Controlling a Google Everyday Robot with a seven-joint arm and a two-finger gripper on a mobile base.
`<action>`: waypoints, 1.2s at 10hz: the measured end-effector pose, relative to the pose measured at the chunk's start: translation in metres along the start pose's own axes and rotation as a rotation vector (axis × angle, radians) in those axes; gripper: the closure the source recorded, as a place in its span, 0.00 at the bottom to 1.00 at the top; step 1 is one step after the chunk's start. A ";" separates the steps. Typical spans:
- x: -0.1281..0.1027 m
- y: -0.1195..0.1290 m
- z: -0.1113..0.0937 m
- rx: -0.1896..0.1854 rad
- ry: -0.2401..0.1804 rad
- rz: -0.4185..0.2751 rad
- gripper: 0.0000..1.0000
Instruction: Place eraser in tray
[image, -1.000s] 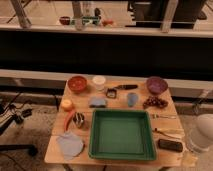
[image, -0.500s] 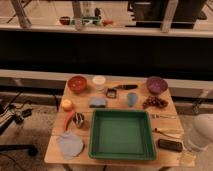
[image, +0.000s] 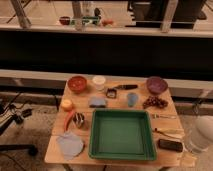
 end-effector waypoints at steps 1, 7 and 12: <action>0.001 0.000 0.003 -0.003 -0.006 -0.003 0.20; -0.022 -0.003 0.014 0.019 -0.028 -0.072 0.20; -0.039 -0.001 0.022 0.014 -0.040 -0.115 0.20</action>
